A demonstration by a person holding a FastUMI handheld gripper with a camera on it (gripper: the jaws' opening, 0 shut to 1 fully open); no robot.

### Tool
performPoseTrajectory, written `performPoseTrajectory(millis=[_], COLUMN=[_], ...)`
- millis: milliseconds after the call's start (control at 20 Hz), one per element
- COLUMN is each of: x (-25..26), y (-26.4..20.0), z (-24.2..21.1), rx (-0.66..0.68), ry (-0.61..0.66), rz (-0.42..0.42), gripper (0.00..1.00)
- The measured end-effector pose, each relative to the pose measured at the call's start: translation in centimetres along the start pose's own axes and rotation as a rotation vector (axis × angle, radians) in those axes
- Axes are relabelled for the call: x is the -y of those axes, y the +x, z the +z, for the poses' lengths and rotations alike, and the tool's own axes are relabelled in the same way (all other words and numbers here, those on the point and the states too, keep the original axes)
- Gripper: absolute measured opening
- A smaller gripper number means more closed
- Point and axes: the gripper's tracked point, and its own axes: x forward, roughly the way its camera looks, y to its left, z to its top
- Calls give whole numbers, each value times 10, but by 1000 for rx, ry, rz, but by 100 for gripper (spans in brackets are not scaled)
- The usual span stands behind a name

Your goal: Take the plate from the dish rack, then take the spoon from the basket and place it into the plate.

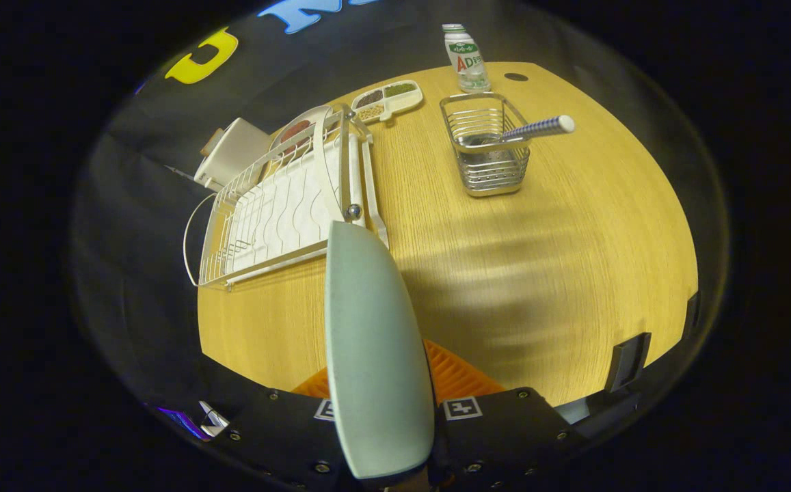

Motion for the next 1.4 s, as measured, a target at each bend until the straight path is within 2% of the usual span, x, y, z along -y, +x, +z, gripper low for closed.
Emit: performPoseTrajectory(millis=[200,450,850,950,1000,1100,1400], x=[-6,-8,14,22,26,39,57], y=[17,33,35,38,37,35,26], z=[-8,-8,0,-3,-3,-4,-5], rx=[-22,-31,-14,-16,-16,-8,16], ry=[-24,23,65,74,75,84,120], rz=[28,91,139,126,126,108,125], gripper=[37,37,39,39,47,50,50])
